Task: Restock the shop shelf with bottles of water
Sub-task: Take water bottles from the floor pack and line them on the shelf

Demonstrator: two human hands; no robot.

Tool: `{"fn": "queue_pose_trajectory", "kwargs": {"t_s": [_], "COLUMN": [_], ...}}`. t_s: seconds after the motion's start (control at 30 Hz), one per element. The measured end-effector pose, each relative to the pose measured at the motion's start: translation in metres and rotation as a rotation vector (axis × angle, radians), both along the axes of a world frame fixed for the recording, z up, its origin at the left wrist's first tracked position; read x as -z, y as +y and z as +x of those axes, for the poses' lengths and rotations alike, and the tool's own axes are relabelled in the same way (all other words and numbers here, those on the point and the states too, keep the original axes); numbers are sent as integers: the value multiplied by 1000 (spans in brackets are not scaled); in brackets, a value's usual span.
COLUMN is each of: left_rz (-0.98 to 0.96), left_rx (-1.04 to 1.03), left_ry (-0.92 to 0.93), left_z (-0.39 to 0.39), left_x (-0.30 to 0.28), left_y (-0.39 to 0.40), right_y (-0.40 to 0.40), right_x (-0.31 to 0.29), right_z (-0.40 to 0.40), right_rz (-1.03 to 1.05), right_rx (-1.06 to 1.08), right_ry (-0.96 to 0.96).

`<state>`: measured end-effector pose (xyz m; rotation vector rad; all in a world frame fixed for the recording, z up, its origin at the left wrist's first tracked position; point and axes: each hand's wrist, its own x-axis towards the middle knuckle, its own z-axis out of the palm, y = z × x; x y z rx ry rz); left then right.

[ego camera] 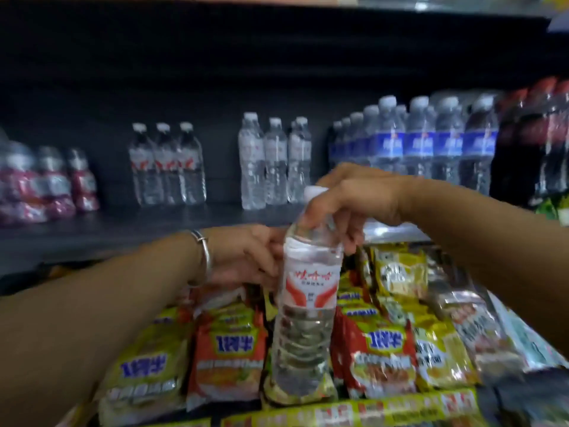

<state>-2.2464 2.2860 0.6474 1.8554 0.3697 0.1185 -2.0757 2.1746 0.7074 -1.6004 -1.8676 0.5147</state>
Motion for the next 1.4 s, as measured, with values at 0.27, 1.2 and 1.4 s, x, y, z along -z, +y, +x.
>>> {"fn": "queue_pose_trajectory", "kwargs": {"t_s": [0.27,1.2,1.4], "left_rz": [121,369,418], "left_rx": [-260,-639,-694], "left_ry": [-383,-260,-241], "left_z": [-71,-65,-49], "left_x": [-107,-79,-80], "left_y": [59,251,270], "right_y": [67,312,337], "right_x": [-126,-116,-79], "right_z": [-61,-89,-79], "right_rz": [248,-6,-228], "right_rx": [90,121,113], "right_ry": [82,-20,90]}}
